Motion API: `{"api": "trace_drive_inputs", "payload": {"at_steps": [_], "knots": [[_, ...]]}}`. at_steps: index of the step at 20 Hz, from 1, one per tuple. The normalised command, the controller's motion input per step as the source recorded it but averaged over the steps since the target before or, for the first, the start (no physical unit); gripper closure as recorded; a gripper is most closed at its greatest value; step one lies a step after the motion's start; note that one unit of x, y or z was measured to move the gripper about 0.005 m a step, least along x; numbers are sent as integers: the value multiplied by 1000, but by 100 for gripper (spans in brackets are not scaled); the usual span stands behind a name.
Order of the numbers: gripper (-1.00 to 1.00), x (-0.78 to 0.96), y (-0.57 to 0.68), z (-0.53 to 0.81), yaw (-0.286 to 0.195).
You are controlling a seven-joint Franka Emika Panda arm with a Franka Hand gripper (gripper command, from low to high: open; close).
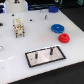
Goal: Insert the blue gear onto the right peg, followed by the red gear
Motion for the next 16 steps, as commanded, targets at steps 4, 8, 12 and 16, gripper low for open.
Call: {"api": "trace_drive_inputs", "payload": {"at_steps": [4,8,12,16], "knots": [[-100,-304,285,-542,0],[-100,-323,111,-598,0],[-100,-347,15,-598,0],[-100,-351,-100,-569,0]]}}
